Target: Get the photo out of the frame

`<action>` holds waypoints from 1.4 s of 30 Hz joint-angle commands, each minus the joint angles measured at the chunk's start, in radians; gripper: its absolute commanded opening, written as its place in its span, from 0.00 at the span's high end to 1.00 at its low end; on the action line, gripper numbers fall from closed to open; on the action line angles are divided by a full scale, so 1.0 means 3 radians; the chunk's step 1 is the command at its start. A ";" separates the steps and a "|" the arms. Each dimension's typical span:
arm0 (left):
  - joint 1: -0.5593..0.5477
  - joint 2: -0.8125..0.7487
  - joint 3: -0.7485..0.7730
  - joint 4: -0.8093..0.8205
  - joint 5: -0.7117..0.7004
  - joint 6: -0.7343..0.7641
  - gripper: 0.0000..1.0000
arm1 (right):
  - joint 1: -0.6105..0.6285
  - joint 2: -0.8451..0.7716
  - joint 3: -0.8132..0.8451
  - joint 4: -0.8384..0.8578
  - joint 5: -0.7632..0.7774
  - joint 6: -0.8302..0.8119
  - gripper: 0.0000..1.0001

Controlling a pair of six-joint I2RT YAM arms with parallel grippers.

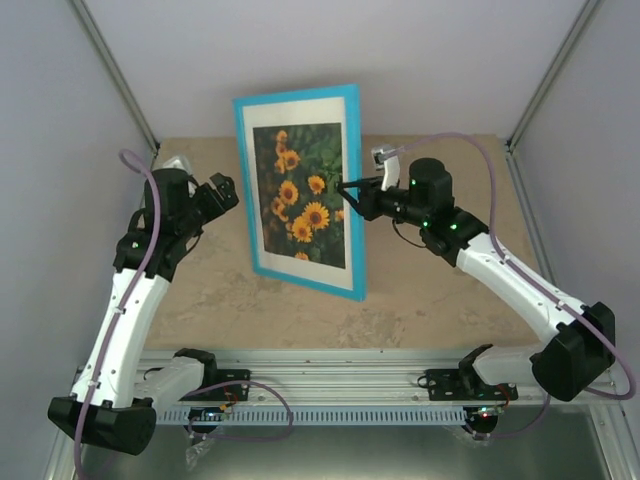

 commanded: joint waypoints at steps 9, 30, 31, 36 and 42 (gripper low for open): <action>0.0011 0.0057 -0.0252 -0.0056 0.0305 0.0008 0.00 | -0.0653 0.0142 -0.0613 0.0429 -0.1286 0.1081 1.00; 0.0011 0.0327 -0.0846 0.0074 0.0491 -0.0069 0.00 | -0.0889 0.0988 -0.1506 0.1350 -0.1311 0.1437 1.00; 0.0011 0.0336 -0.0876 0.0083 0.0472 -0.0066 0.00 | -0.0888 0.1042 -0.1535 0.1419 -0.1275 0.1477 0.99; 0.0011 0.0446 -0.1013 0.0187 0.0486 -0.0051 0.00 | -0.0870 0.1275 -0.1640 0.1900 -0.1089 0.1694 1.00; 0.0038 0.0736 -0.1080 0.0286 0.0446 0.0010 0.00 | -0.0734 0.1662 -0.1633 0.2453 -0.0959 0.2057 1.00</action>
